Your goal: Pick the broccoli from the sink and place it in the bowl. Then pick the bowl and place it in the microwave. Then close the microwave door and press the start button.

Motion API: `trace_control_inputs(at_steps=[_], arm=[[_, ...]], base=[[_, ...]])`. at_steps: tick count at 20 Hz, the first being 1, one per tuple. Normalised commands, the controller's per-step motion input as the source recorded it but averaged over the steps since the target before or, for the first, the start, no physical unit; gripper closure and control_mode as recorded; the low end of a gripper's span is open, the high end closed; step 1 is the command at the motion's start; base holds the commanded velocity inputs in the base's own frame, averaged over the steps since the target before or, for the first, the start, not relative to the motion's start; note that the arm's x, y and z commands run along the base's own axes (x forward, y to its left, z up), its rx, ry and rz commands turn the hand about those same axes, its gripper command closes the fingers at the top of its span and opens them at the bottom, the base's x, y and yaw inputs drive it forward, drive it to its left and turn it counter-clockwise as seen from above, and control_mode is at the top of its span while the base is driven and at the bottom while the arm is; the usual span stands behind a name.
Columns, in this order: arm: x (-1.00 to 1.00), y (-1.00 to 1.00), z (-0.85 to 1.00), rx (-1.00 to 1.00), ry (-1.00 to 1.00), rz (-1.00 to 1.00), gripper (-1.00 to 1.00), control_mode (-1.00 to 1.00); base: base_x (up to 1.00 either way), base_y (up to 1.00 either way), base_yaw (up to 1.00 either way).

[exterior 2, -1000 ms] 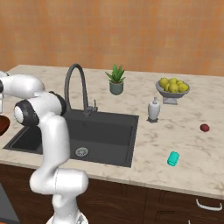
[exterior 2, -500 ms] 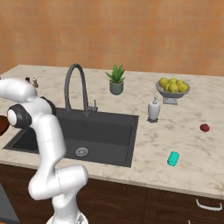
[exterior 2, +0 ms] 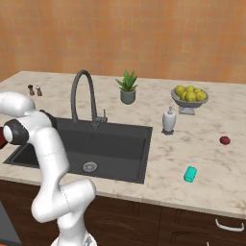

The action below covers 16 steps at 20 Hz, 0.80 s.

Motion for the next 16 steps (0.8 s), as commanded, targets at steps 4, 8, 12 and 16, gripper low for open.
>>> trace_control_inputs(at_steps=[4,8,12,16], arm=[[0.43,0.32,-0.22,0.0,0.0,-0.07,1.0,-1.0],[0.04,0.37,-0.31,0.0,-0.04,-0.03,1.0,-1.0],[0.0,0.08,-0.29,0.0,-0.01,-0.05,1.0,-1.0],[0.03,0.08,-0.28,0.0,0.0,-0.05,1.0,-1.0]], base=[[0.0,0.0,0.0],[0.0,0.0,0.0],[0.0,0.0,0.0],[0.0,0.0,0.0]])
